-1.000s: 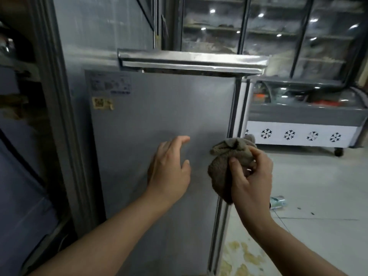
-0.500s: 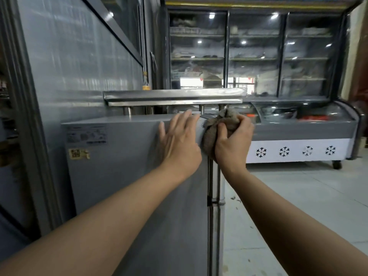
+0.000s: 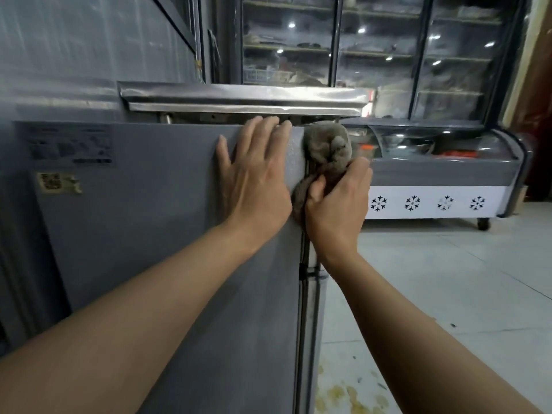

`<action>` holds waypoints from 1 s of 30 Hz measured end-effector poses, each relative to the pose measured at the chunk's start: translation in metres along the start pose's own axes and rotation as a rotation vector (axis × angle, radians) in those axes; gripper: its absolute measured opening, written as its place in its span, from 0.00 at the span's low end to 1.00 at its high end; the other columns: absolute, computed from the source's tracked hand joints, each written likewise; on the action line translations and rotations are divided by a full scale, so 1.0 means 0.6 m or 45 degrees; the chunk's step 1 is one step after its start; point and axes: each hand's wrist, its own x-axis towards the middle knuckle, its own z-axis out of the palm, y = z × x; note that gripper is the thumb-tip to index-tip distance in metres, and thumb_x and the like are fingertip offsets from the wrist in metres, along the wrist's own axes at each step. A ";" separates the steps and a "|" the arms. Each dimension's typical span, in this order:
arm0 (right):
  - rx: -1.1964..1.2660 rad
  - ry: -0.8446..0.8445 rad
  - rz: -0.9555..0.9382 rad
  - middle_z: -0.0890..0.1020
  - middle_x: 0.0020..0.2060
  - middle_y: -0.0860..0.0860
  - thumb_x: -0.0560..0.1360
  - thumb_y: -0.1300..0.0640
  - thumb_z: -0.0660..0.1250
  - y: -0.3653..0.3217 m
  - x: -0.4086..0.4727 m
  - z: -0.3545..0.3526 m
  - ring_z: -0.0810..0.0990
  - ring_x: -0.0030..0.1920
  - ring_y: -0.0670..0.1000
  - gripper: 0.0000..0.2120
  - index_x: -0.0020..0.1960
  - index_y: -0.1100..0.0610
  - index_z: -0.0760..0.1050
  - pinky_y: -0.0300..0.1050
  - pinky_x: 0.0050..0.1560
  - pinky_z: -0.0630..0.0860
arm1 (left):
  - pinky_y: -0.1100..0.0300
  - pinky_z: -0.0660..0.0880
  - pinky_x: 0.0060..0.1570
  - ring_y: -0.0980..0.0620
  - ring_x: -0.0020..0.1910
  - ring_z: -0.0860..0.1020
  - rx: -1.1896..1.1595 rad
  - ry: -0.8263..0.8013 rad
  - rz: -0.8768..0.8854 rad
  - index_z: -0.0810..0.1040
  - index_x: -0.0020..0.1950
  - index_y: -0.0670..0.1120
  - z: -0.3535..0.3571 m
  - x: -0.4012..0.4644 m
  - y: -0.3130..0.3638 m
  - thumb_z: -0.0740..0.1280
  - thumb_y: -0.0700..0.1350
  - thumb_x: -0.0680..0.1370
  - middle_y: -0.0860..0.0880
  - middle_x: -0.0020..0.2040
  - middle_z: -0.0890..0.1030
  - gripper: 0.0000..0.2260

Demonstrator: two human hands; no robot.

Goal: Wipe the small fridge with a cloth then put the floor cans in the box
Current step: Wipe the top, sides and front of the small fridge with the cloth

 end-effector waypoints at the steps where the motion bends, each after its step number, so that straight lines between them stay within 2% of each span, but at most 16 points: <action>1: 0.007 -0.004 0.002 0.67 0.45 0.55 0.71 0.63 0.63 0.009 -0.015 -0.001 0.70 0.47 0.58 0.09 0.50 0.62 0.65 0.36 0.40 0.56 | 0.38 0.49 0.69 0.48 0.75 0.55 0.018 -0.011 0.015 0.62 0.73 0.47 0.002 -0.006 -0.003 0.63 0.37 0.69 0.47 0.75 0.61 0.32; 4: 0.021 -0.026 0.039 0.69 0.45 0.59 0.71 0.64 0.63 0.038 -0.059 -0.002 0.69 0.46 0.59 0.09 0.48 0.64 0.66 0.36 0.41 0.57 | 0.38 0.49 0.69 0.48 0.76 0.50 0.083 -0.058 0.058 0.59 0.74 0.48 0.015 -0.036 -0.008 0.64 0.38 0.69 0.48 0.78 0.54 0.33; 6: 0.032 -0.049 0.066 0.68 0.44 0.58 0.71 0.62 0.62 0.059 -0.091 -0.003 0.70 0.45 0.59 0.08 0.47 0.64 0.66 0.37 0.40 0.57 | 0.38 0.50 0.69 0.48 0.77 0.49 0.100 -0.104 0.084 0.58 0.75 0.49 0.027 -0.065 -0.009 0.65 0.38 0.69 0.48 0.78 0.52 0.34; 8: 0.042 -0.079 0.092 0.65 0.44 0.53 0.71 0.60 0.61 0.082 -0.126 -0.005 0.70 0.45 0.58 0.07 0.47 0.62 0.65 0.38 0.41 0.59 | 0.38 0.51 0.69 0.47 0.77 0.49 0.111 -0.135 0.117 0.59 0.74 0.49 0.040 -0.095 -0.010 0.66 0.37 0.69 0.48 0.78 0.52 0.35; 10: 0.058 -0.117 0.127 0.64 0.43 0.51 0.72 0.59 0.60 0.101 -0.158 -0.007 0.70 0.44 0.58 0.06 0.45 0.57 0.62 0.44 0.41 0.64 | 0.38 0.51 0.68 0.46 0.76 0.51 0.129 -0.149 0.155 0.60 0.74 0.49 0.052 -0.120 -0.011 0.66 0.36 0.68 0.47 0.78 0.54 0.36; 12: 0.079 -0.125 0.127 0.65 0.43 0.52 0.72 0.59 0.59 0.114 -0.179 -0.008 0.70 0.44 0.58 0.06 0.45 0.54 0.61 0.51 0.42 0.68 | 0.38 0.52 0.68 0.46 0.76 0.52 0.136 -0.163 0.190 0.60 0.74 0.48 0.063 -0.144 -0.012 0.65 0.37 0.68 0.46 0.77 0.55 0.34; 14: 0.111 -0.128 0.117 0.66 0.43 0.53 0.72 0.59 0.58 0.123 -0.193 -0.008 0.71 0.44 0.59 0.08 0.45 0.52 0.60 0.53 0.42 0.70 | 0.37 0.54 0.67 0.45 0.76 0.54 0.162 -0.180 0.235 0.61 0.74 0.47 0.075 -0.170 -0.014 0.63 0.39 0.70 0.45 0.77 0.57 0.32; 19: 0.147 -0.202 0.131 0.70 0.45 0.57 0.72 0.61 0.57 0.162 -0.238 -0.011 0.72 0.43 0.58 0.14 0.46 0.44 0.55 0.46 0.40 0.67 | 0.37 0.59 0.66 0.47 0.75 0.55 0.234 -0.227 0.341 0.61 0.74 0.46 0.105 -0.240 -0.027 0.63 0.39 0.71 0.46 0.76 0.59 0.31; 23: 0.095 -0.233 0.188 0.70 0.43 0.58 0.73 0.58 0.57 0.195 -0.283 -0.009 0.72 0.40 0.58 0.11 0.46 0.46 0.56 0.46 0.38 0.67 | 0.40 0.53 0.67 0.49 0.75 0.52 0.230 -0.237 0.365 0.57 0.74 0.46 0.125 -0.279 -0.035 0.56 0.40 0.72 0.49 0.76 0.54 0.29; 27: 0.104 -0.298 0.253 0.71 0.45 0.57 0.72 0.55 0.55 0.232 -0.340 -0.013 0.73 0.41 0.56 0.08 0.48 0.46 0.58 0.43 0.39 0.66 | 0.41 0.54 0.66 0.50 0.75 0.54 0.262 -0.273 0.454 0.59 0.74 0.46 0.144 -0.331 -0.044 0.55 0.41 0.74 0.49 0.76 0.54 0.27; 30: 0.088 -0.349 0.319 0.73 0.46 0.57 0.72 0.56 0.55 0.261 -0.389 -0.017 0.73 0.41 0.54 0.11 0.53 0.47 0.60 0.41 0.40 0.65 | 0.41 0.55 0.66 0.50 0.74 0.54 0.321 -0.307 0.528 0.57 0.75 0.46 0.156 -0.368 -0.052 0.56 0.40 0.76 0.50 0.76 0.54 0.26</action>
